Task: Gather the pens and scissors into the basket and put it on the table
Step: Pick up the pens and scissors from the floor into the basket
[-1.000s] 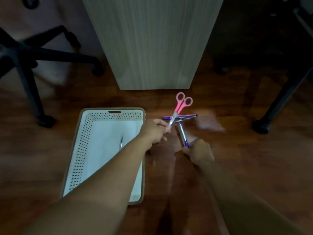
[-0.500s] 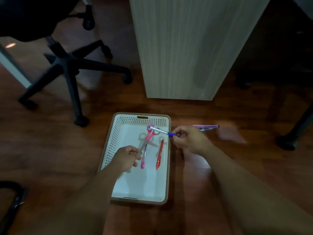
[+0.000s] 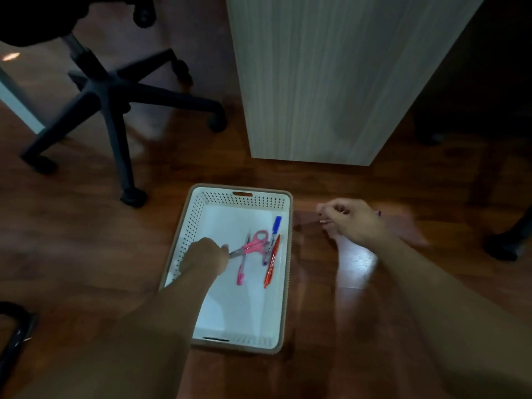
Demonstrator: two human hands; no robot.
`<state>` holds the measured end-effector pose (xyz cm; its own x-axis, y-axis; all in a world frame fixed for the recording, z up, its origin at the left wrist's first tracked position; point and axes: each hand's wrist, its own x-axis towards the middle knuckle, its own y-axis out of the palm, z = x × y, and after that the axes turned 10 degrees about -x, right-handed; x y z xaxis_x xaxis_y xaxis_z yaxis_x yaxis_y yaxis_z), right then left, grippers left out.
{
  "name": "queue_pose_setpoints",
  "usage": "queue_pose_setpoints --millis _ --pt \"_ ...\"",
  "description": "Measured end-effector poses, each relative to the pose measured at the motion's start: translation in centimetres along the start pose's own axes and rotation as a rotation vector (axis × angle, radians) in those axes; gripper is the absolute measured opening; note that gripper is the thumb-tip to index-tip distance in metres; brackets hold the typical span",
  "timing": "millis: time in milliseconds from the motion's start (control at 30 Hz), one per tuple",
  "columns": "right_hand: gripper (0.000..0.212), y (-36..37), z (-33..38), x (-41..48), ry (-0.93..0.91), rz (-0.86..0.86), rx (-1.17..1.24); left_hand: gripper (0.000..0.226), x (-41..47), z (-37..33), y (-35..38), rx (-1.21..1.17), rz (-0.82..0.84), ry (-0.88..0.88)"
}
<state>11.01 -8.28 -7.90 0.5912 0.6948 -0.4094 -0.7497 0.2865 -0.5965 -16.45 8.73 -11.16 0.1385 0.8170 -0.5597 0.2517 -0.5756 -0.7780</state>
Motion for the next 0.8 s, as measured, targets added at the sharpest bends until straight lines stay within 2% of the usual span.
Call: queue_pose_setpoints --millis 67,167,233,300,400,467,567,667,800 --pt "0.022 -1.3 -1.4 1.1 0.015 -0.102 -0.144 0.053 0.1 -2.0 0.2 0.004 -0.109 0.024" --pt "0.029 -3.3 -4.0 2.3 0.074 -0.162 -0.342 0.055 -0.4 -6.1 0.7 -0.007 -0.254 0.175" --pt "0.040 -4.2 -5.7 3.0 0.123 -0.110 -0.424 0.047 -0.9 -8.8 1.2 -0.089 -0.341 0.359" --pt "0.048 -4.4 -6.7 3.1 0.150 -0.011 -0.497 0.038 -1.6 -11.3 1.7 -0.183 -0.361 0.569" --pt "0.052 -4.2 -7.7 2.7 0.171 0.029 -0.526 0.028 -2.4 -14.7 3.1 -0.238 -0.229 0.828" --pt "0.047 -4.0 -8.5 2.2 0.157 0.003 -0.531 0.023 -3.0 -16.3 4.7 -0.232 -0.123 0.911" --pt "0.036 -3.8 -9.1 1.8 0.144 -0.019 -0.562 0.023 -3.3 -17.7 7.9 -0.125 0.060 0.911" --pt "0.023 -3.3 -9.7 1.2 0.167 -0.001 -0.544 0.039 -3.3 -17.9 10.8 0.065 0.233 0.864" --pt "0.011 -2.6 -10.5 0.3 0.195 0.039 -0.521 0.046 -3.4 -17.1 13.2 0.261 0.230 0.853"
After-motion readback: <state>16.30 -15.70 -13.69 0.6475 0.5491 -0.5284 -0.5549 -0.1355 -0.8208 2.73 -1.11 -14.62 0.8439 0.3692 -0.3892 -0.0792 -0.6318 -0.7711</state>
